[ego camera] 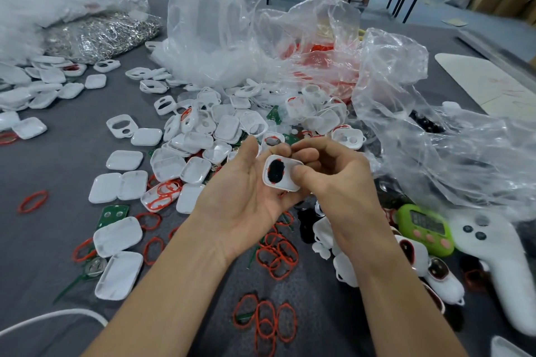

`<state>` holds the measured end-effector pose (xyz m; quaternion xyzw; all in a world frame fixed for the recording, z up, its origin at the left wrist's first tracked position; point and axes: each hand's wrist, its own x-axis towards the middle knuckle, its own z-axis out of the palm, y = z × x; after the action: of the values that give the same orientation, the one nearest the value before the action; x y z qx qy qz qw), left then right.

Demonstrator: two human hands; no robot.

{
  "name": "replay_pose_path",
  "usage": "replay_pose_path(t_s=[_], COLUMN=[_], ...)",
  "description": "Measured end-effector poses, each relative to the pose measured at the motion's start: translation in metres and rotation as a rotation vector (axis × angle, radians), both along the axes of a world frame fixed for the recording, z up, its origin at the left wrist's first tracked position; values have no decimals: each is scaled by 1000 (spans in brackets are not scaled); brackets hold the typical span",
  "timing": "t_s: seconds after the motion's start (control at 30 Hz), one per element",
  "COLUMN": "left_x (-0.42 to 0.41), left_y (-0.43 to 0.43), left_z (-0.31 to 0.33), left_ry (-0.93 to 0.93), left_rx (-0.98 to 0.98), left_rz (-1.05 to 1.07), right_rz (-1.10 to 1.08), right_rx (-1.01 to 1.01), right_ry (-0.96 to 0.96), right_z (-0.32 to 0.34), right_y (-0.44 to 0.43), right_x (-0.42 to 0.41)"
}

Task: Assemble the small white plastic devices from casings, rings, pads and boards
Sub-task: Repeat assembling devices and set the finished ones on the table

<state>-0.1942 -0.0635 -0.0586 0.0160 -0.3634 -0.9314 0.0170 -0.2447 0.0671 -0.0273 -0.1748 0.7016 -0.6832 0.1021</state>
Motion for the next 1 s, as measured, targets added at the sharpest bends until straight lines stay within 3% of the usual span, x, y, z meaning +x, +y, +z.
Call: replay_pose_path(t_s=[0.63, 1.0], left_x=[3, 6], left_y=[3, 5], left_z=[7, 13], left_ry=[-71, -87], left_rx=[-57, -163], left_rz=[81, 90], right_rz=[-135, -164], right_rx=[158, 118], right_ry=[52, 28], right_z=[-10, -13], right_y=[-8, -8], right_x=[4, 4])
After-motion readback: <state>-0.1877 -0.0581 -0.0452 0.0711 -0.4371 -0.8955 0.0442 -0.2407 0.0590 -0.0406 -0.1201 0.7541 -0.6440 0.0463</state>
